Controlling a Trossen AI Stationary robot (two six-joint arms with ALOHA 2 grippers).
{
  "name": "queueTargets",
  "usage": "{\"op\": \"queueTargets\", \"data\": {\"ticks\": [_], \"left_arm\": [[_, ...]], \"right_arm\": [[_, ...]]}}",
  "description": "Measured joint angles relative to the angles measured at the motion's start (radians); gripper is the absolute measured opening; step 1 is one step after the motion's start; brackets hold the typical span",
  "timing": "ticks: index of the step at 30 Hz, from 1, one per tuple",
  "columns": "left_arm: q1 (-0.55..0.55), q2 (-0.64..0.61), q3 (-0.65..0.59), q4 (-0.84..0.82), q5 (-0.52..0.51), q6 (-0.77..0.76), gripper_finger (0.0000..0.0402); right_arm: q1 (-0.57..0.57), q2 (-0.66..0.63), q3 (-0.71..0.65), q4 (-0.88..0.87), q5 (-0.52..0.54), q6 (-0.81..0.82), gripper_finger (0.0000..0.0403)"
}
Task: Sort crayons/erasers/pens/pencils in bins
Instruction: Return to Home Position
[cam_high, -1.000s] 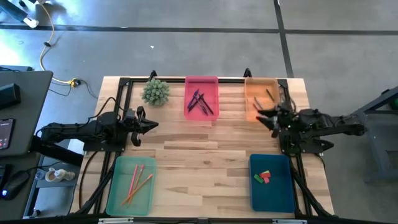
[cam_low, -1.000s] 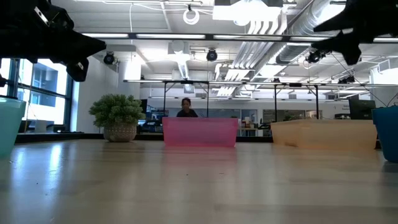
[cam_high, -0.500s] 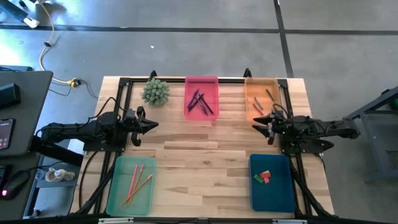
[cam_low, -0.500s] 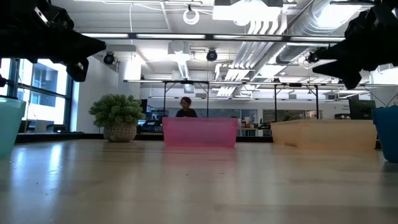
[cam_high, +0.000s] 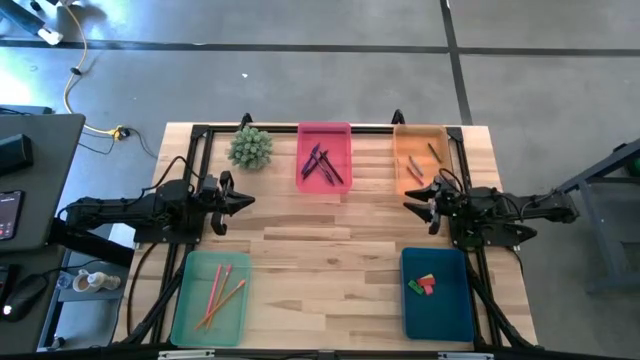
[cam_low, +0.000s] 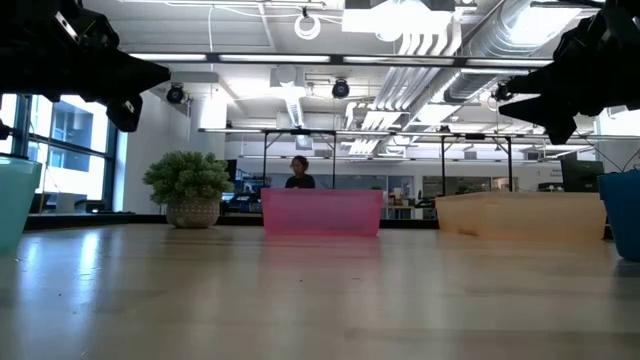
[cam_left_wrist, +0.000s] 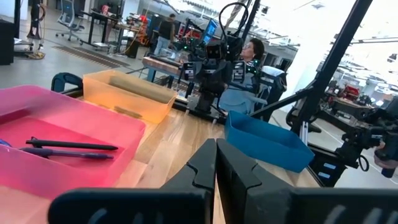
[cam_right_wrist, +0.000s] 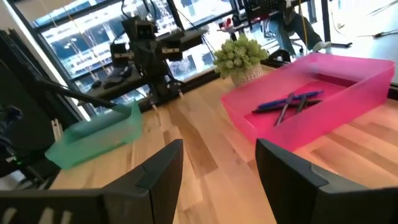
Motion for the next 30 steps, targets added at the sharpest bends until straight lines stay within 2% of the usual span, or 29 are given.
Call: {"op": "queueTargets", "data": {"ticks": [4, 11, 30], "left_arm": [[0.0, 0.0, 0.0, 0.0, 0.0, 0.0, 0.0001], [0.0, 0.0, 0.0, 0.0, 0.0, 0.0, 0.0001], [0.0, 0.0, 0.0, 0.0, 0.0, 0.0, 0.0001]], "right_arm": [[0.0, 0.002, 0.0, -0.005, 0.01, -0.008, 0.0193], [0.0, 0.009, 0.0, -0.027, 0.14, -0.023, 0.0193], [0.0, 0.009, 0.0, -0.028, 0.142, -0.047, 0.0193]]}}
